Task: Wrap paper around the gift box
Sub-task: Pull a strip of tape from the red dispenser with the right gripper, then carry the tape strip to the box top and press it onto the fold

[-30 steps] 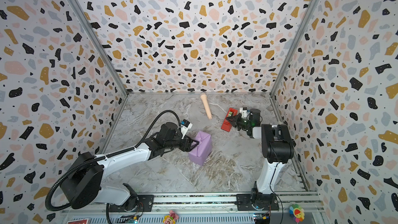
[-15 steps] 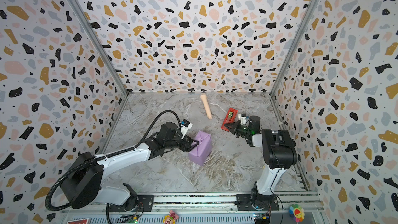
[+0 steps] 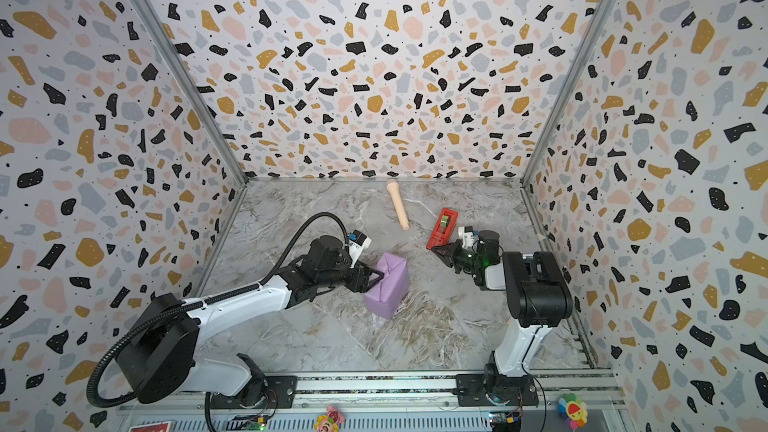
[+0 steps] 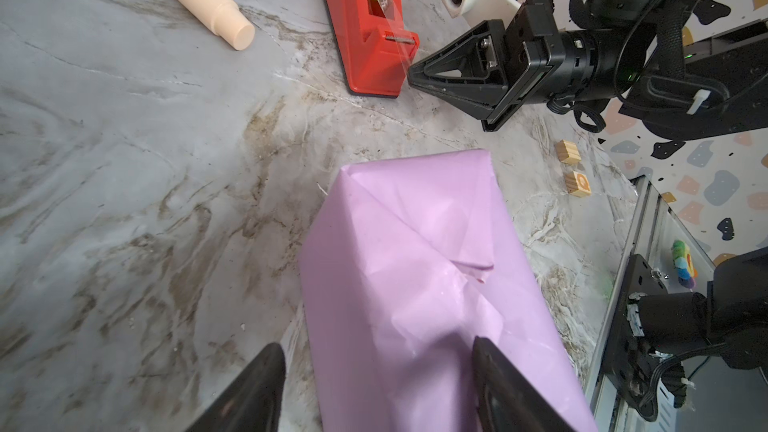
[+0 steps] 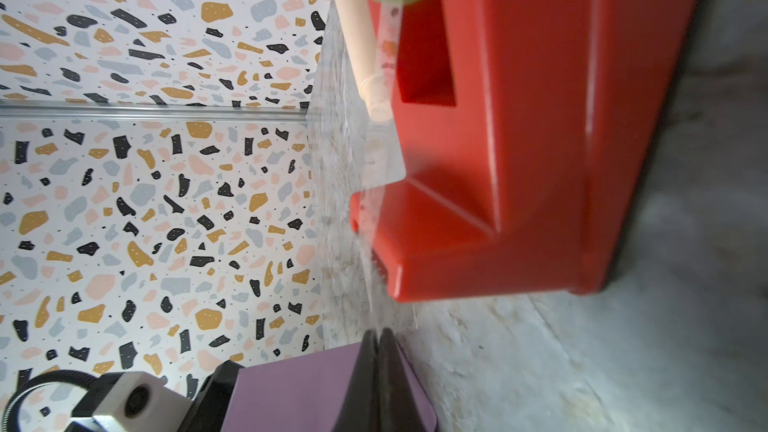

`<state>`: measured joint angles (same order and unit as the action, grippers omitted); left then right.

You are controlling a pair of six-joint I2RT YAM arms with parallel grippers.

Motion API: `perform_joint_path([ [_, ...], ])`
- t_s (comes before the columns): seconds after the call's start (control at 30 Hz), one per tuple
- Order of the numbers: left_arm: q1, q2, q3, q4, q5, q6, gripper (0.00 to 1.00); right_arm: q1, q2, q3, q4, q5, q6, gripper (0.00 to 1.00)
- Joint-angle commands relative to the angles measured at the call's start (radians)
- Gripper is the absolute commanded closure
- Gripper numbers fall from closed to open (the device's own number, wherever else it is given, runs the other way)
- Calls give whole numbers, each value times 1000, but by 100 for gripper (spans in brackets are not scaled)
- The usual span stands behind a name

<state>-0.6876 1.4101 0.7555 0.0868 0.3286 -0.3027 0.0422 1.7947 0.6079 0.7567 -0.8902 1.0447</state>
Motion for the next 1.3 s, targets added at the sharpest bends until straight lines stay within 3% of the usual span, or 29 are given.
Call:
perform_joint_path([
  [0.0,-3,26,-22,-162,-64,33,29,18,32,-19,-104,19,-86,100],
  [0.23,-3,25,-22,-163,-65,33,29,8,75,-2,-204,117,-183,100],
  [0.57,-3,30,-22,-157,-65,30,29,8,2,81,-468,286,-355,100],
  [0.7,-2,32,-19,-159,-66,33,29,7,-48,87,-502,291,-390,100],
  [0.83,-3,32,-22,-165,-68,34,29,12,-180,79,-542,214,-416,100],
  [1.07,-3,29,-22,-166,-73,34,29,162,-537,75,-669,111,-478,100],
  [1.27,-2,31,-18,-165,-72,34,29,346,-582,167,-786,97,-517,100],
])
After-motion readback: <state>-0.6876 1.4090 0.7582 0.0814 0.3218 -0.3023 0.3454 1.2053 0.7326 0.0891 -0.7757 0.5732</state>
